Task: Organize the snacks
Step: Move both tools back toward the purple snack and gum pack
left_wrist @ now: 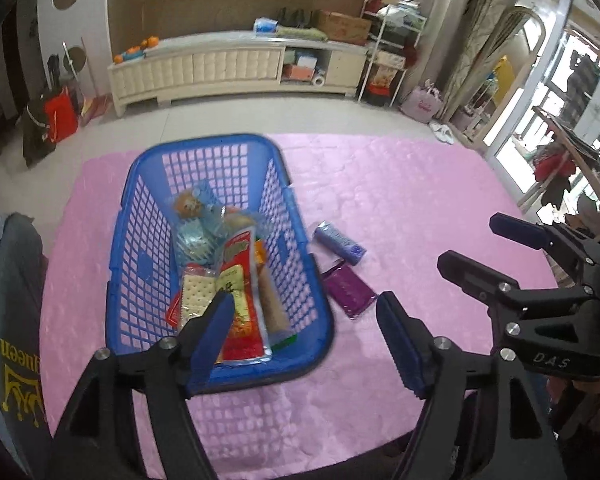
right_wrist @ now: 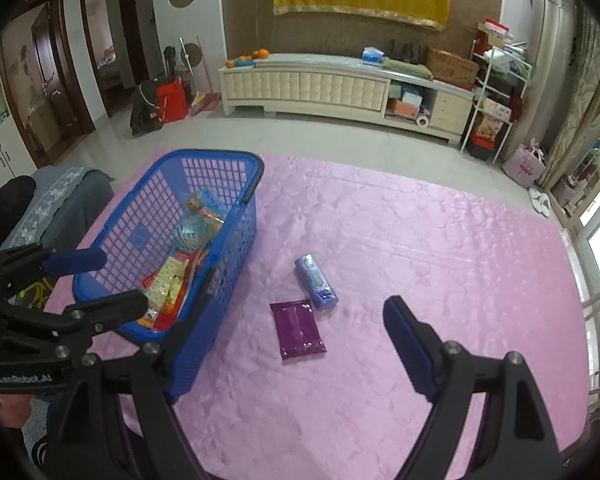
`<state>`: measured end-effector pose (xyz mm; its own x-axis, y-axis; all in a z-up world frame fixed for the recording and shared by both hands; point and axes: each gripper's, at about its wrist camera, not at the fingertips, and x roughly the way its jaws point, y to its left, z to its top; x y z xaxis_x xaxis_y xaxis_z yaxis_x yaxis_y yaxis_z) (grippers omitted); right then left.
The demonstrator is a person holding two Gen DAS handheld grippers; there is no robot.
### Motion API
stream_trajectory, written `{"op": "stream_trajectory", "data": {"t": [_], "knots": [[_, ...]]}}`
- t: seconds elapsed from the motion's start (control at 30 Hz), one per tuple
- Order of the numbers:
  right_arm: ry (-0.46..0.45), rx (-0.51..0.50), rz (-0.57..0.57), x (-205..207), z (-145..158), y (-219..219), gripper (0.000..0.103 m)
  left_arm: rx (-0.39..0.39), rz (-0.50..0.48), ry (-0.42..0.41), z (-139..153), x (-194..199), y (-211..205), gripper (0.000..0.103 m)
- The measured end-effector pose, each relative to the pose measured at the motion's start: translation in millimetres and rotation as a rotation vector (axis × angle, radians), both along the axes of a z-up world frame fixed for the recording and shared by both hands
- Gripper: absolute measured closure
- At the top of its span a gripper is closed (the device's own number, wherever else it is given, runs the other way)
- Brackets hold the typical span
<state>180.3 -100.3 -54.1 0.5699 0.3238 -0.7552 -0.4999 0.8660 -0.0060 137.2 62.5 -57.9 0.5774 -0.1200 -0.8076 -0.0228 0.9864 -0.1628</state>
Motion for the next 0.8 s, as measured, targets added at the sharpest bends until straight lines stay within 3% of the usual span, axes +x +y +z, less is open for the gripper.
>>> {"op": "stream_trajectory", "data": {"t": [0.5,0.8], "knots": [[-0.038,0.028,-0.053,-19,14,-65,0.017,0.064,-0.005,-0.085,17,-18,-75,0.031],[-0.02,0.024,-0.092,-9,-5,-106,0.017,0.078,0.0,-0.045,-8,-3,-115,0.031]]}}
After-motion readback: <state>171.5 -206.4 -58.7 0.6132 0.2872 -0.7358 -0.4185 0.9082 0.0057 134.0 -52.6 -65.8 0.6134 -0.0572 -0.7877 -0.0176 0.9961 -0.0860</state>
